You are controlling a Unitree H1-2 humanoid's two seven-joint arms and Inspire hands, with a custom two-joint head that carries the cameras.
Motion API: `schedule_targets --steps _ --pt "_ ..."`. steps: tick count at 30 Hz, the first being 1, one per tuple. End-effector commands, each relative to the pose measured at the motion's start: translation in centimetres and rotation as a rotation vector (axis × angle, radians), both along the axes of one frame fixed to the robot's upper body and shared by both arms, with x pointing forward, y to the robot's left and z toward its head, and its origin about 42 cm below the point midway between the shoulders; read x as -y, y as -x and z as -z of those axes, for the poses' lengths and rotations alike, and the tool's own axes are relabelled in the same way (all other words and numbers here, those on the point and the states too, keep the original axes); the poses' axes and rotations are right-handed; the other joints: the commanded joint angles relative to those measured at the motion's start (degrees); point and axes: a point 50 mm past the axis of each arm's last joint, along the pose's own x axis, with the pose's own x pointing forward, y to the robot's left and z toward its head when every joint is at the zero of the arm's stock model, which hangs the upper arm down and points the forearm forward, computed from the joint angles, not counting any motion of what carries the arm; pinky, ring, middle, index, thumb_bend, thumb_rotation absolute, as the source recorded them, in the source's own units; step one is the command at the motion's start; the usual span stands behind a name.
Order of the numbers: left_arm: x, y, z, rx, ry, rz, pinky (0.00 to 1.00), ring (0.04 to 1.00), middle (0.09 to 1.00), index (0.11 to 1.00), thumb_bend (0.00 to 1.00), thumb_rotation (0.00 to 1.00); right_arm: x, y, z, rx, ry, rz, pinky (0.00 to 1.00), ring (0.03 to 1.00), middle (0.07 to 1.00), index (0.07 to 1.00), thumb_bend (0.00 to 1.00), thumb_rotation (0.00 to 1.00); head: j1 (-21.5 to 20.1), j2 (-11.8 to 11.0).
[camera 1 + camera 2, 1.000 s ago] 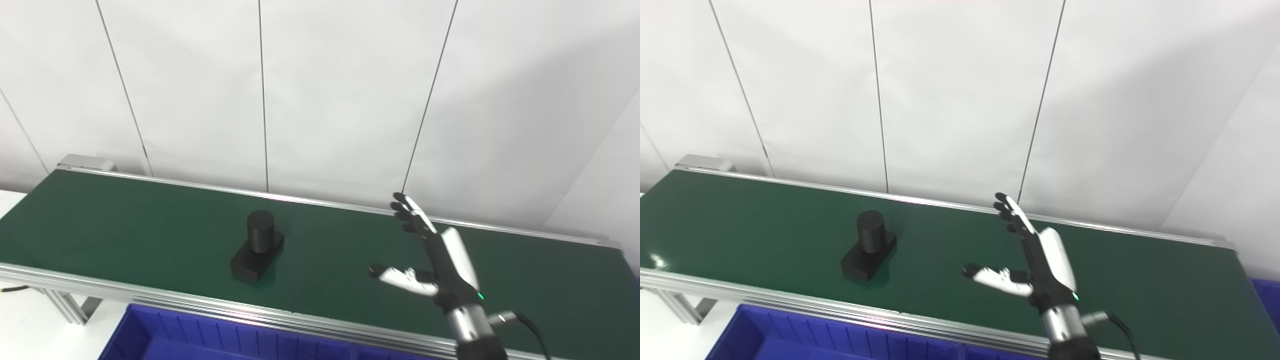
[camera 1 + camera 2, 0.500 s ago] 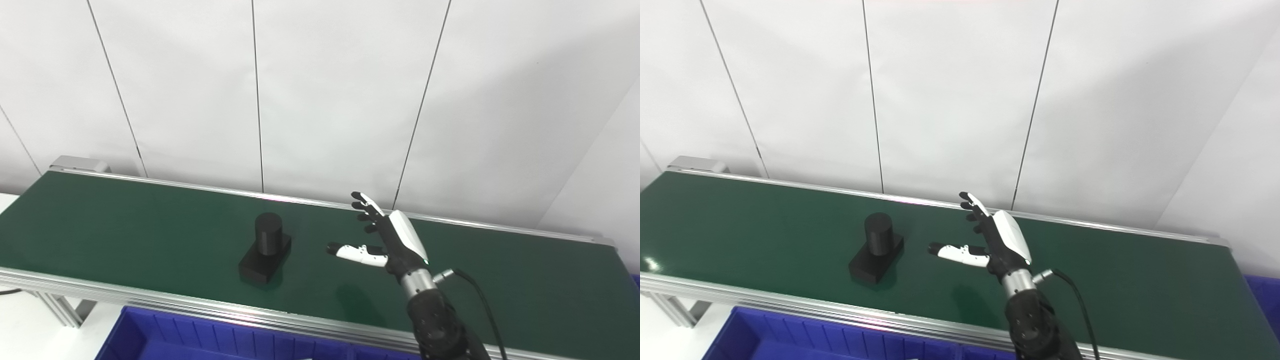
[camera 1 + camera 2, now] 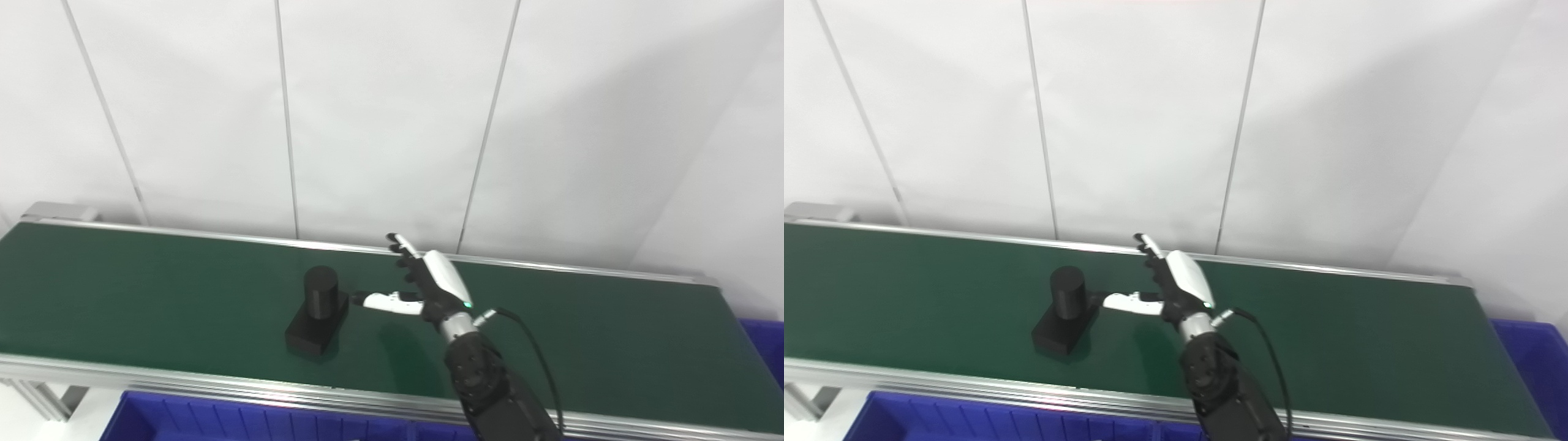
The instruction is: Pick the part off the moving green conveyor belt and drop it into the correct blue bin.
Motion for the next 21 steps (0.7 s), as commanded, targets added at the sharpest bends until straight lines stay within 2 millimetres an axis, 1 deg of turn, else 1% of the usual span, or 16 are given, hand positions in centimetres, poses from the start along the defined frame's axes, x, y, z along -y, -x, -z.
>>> schedule_targets --steps 1,8,10,15,21 --pt "-0.2 -1.3 -1.1 0.064 0.035 0.0 0.73 0.794 0.817 0.822 0.81 0.89 -1.8 -1.3 -3.3 0.111 -0.025 -0.024 0.74 0.841 0.9 0.946 0.96 0.68 0.05 0.02" --pt "-0.6 -1.3 -1.2 0.059 0.033 0.002 0.74 0.798 0.819 0.825 0.81 0.9 -3.1 -2.5 -2.9 0.07 0.009 -0.038 0.77 0.852 0.896 0.948 0.96 0.67 -0.87 1.02" --pt "-0.7 -1.3 -1.2 0.057 0.033 0.004 0.74 0.799 0.82 0.826 0.81 0.89 -3.4 -2.7 -2.7 0.051 0.016 -0.04 0.78 0.853 0.897 0.949 0.96 0.67 -0.94 1.19" --pt "-0.8 -1.3 -1.3 0.037 0.047 0.005 0.75 0.802 0.822 0.827 0.81 0.88 -4.3 -3.1 -2.3 0.018 0.046 -0.056 0.81 0.882 0.921 0.967 0.97 0.67 -1.02 1.62" --pt "-0.8 -1.3 -1.3 0.032 0.051 0.005 0.75 0.802 0.823 0.829 0.83 0.9 -5.1 -3.5 -1.4 -0.007 0.094 -0.08 0.8 0.874 0.919 0.964 0.98 0.64 -0.57 2.22"
